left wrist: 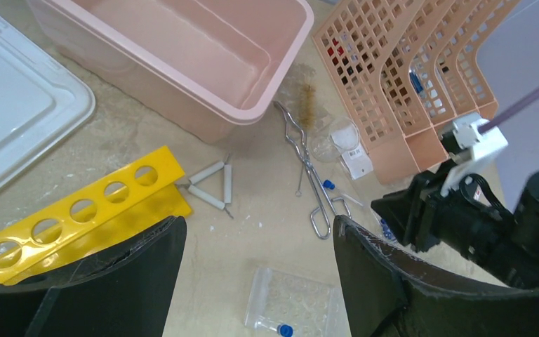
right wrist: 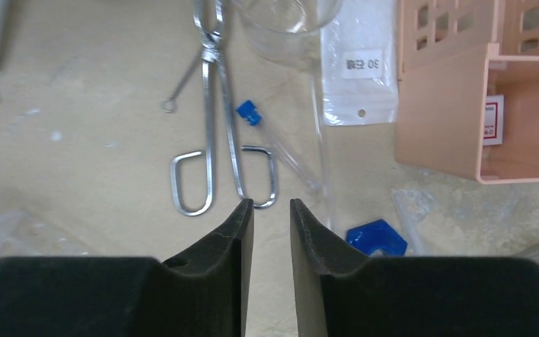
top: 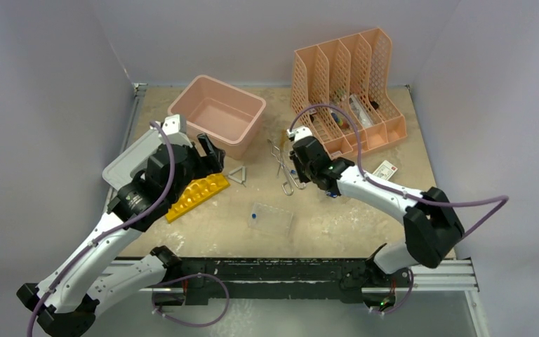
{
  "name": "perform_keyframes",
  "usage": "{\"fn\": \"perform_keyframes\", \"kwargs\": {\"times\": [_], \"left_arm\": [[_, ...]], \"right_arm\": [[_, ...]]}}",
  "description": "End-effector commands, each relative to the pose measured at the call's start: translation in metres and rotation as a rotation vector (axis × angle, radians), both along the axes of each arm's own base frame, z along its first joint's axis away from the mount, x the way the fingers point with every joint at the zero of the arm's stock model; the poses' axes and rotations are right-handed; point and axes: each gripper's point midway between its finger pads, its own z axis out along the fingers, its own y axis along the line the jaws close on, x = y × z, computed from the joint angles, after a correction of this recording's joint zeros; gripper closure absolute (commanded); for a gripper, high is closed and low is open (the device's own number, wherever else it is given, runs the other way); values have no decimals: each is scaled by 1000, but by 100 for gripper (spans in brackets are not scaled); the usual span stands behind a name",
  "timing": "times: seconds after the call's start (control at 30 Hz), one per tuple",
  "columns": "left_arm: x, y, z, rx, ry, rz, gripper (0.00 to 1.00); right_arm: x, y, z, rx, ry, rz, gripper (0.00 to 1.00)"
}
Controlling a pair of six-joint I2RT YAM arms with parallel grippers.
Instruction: Organize the chemistry lab equipment
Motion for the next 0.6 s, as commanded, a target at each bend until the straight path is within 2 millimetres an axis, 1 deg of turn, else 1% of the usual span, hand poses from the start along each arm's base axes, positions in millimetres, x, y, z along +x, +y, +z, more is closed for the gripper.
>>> {"fn": "perform_keyframes", "kwargs": {"times": [0.0,0.2,0.3,0.47,0.5,0.57], "left_arm": [[-1,-11,3,-58,-7,-36,25],[-4,-11,-5,-46,20,-45,25],[-5,-12,-7,-45,26,-53,25],[-6,-12,-9,-45,34,-53,25],[-7,-12,-10,-43,36,-55,25],[-6,-11,-12,-39,36,-51,26]], "right_arm": [[19,-20,-11,-78,-9,-31,74],[36,-24,-34,-140,-9,-13,73],[37,-23,-41,-147,-8,35,76],[38,-15,-48,-128,-7,106,78],[37,-13,-50,-121,-2,118,78],[42,-4,-50,-91,-18,135,77]]}}
